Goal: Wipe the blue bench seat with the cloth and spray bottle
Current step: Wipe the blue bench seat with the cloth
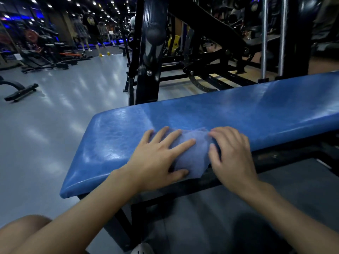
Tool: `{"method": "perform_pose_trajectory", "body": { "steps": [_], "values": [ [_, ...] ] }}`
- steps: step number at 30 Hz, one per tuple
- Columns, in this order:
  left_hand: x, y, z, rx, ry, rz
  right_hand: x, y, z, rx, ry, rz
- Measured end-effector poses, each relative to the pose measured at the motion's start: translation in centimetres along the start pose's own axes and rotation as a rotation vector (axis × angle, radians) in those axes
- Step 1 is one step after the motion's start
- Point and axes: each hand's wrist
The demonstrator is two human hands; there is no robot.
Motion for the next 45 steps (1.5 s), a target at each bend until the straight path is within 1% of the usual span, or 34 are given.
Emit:
{"method": "perform_pose_trajectory", "body": {
  "steps": [2,3,5,6,8,10,14,16,17,19,21,23,26,30,32,34,37,40,43,45],
  "values": [
    [1.5,-0.7,-1.9,0.025,-0.069,-0.028,-0.3,1.0,-2.8,-0.026,-0.118,0.011],
    [2.4,-0.9,-3.0,0.039,-0.106,-0.043,-0.6,1.6,-4.2,-0.056,-0.136,-0.014],
    [3.9,-1.1,-5.0,0.082,-0.173,-0.061,-0.9,3.1,-6.7,-0.097,-0.096,-0.122],
    [4.5,-1.1,-5.6,0.112,-0.202,-0.075,-0.9,3.9,-7.6,-0.074,-0.072,-0.178],
    [5.3,-1.1,-6.4,0.160,-0.240,-0.117,-0.7,4.9,-8.2,-0.022,-0.049,-0.222],
    [5.6,-1.1,-6.5,0.162,-0.229,-0.119,-0.5,5.3,-7.5,-0.005,-0.086,-0.171],
    [5.0,-1.7,-6.1,0.170,-0.211,-0.142,-0.1,5.8,-4.3,0.055,-0.198,0.005],
    [4.4,-1.9,-5.8,0.160,-0.189,-0.157,0.4,5.5,-2.2,0.095,-0.201,0.079],
    [4.1,-1.8,-5.6,0.146,-0.180,-0.167,0.7,5.3,-1.3,0.115,-0.179,0.104],
    [3.6,-1.6,-5.3,0.121,-0.172,-0.171,1.1,4.9,-0.5,0.117,-0.068,0.125],
    [3.2,-1.5,-5.1,0.108,-0.170,-0.157,1.0,4.7,-2.0,0.084,0.084,0.125],
    [2.8,-1.5,-5.1,0.134,-0.174,-0.153,0.7,5.1,-4.5,0.070,0.170,0.097],
    [2.2,-1.7,-5.2,0.174,-0.183,-0.156,0.7,5.8,-6.1,0.091,0.144,0.056],
    [1.1,-1.4,-4.4,0.211,-0.173,-0.163,0.7,6.0,-4.3,0.085,0.075,0.160],
    [0.7,-1.0,-3.7,0.183,-0.166,-0.169,0.6,5.7,-2.4,0.077,0.061,0.218],
    [0.6,-0.8,-3.6,0.116,-0.159,-0.182,0.7,5.3,-0.1,0.085,0.113,0.272],
    [0.6,-0.9,-3.6,0.082,-0.165,-0.202,0.7,5.0,2.3,0.101,0.281,0.357],
    [0.0,-1.0,-3.0,0.077,-0.172,-0.216,0.7,5.8,0.5,0.060,0.418,0.418],
    [-1.0,-0.9,-2.1,0.107,-0.171,-0.202,1.3,7.1,-2.2,0.012,0.417,0.421],
    [-1.7,-0.8,-1.5,0.120,-0.153,-0.188,1.5,7.4,-2.3,-0.003,0.397,0.428]
  ]
}}
Point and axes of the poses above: each hand's wrist, its own x-axis away from the middle knuckle, its own y-axis out of the palm, z = x × y, and after that the axes turned 9 degrees about -y, right-handed
